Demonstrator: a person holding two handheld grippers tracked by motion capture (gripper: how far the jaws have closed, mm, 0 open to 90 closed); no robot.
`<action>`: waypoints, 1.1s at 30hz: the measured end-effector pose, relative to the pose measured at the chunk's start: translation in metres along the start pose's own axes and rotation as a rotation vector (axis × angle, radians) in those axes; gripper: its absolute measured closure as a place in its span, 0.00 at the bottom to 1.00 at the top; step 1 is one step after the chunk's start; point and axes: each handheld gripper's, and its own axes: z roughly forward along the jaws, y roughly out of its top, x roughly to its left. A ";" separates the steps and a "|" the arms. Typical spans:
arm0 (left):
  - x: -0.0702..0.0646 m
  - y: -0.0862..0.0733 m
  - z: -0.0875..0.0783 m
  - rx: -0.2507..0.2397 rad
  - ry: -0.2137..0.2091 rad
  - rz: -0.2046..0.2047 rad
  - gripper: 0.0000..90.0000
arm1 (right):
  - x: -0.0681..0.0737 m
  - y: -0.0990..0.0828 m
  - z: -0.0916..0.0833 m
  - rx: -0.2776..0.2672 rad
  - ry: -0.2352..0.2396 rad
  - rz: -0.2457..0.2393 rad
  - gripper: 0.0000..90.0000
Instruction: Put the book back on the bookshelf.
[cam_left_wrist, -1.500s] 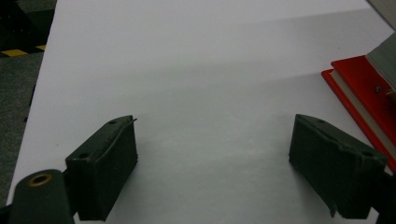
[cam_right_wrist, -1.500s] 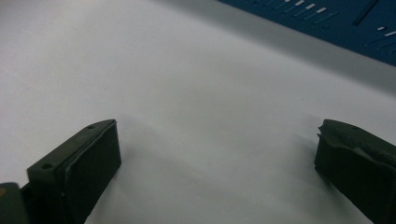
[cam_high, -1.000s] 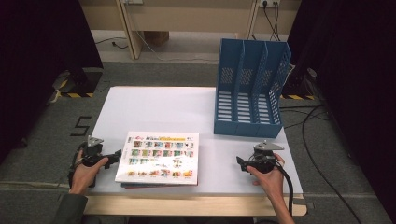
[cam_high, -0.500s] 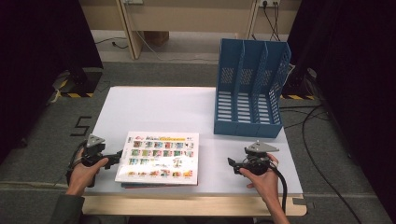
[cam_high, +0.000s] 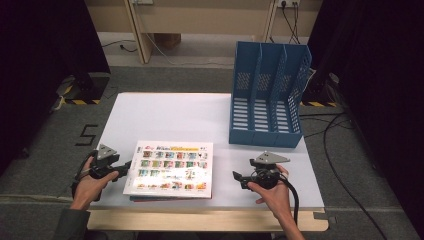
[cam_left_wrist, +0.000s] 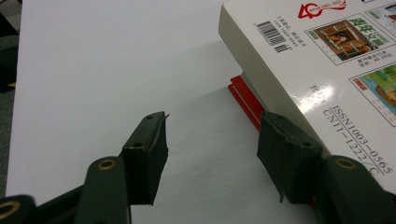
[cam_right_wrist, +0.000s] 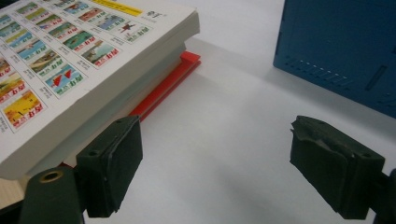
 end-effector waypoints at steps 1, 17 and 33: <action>-0.001 0.000 0.000 -0.003 -0.006 0.003 0.50 | 0.003 0.002 0.002 0.002 0.016 0.002 0.20; -0.023 0.009 -0.006 0.027 0.008 0.095 0.57 | 0.021 0.011 0.024 0.007 0.169 0.051 0.20; -0.036 0.016 -0.006 0.021 -0.073 0.108 0.50 | 0.030 0.017 0.043 0.044 0.229 0.070 0.18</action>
